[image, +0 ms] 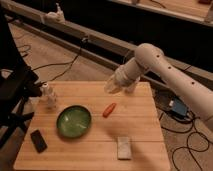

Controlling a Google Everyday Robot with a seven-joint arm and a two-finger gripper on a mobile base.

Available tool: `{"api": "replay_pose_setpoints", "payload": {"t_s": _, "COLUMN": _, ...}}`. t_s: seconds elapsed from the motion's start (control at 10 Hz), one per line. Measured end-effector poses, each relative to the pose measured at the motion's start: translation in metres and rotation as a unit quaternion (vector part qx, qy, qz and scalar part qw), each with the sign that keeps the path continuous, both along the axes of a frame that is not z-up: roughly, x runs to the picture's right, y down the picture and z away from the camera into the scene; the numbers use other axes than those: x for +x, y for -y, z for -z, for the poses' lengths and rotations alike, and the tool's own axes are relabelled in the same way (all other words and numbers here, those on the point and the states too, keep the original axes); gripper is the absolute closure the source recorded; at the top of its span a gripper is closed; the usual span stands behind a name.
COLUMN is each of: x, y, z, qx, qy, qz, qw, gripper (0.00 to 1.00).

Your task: Knock the bottle over

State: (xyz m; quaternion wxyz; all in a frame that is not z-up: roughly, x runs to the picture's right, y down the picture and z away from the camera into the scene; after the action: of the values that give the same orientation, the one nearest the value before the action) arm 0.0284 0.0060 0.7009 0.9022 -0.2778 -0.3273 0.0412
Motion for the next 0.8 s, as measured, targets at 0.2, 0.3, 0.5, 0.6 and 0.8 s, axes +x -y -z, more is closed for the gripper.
{"api": "replay_pose_setpoints", "payload": {"t_s": 0.2, "x": 0.001, "y": -0.001, "z": -0.001, "qx": 0.000, "qy": -0.001, "qz": 0.000, "qw": 1.0000, "gripper": 1.00}}
{"api": "replay_pose_setpoints", "payload": {"t_s": 0.3, "x": -0.012, "y": -0.005, "z": -0.006, "qx": -0.002, "qy": 0.007, "qz": 0.006, "qw": 1.0000, "gripper": 1.00}}
{"api": "replay_pose_setpoints", "payload": {"t_s": 0.5, "x": -0.055, "y": -0.014, "z": -0.021, "qx": -0.011, "qy": 0.038, "qz": 0.016, "qw": 0.9991, "gripper": 1.00}}
{"api": "replay_pose_setpoints", "payload": {"t_s": 0.6, "x": -0.073, "y": -0.017, "z": -0.028, "qx": -0.012, "qy": 0.053, "qz": 0.021, "qw": 0.9983, "gripper": 1.00}}
{"api": "replay_pose_setpoints", "payload": {"t_s": 0.8, "x": -0.109, "y": -0.016, "z": -0.045, "qx": -0.010, "qy": 0.080, "qz": 0.025, "qw": 0.9965, "gripper": 1.00}}
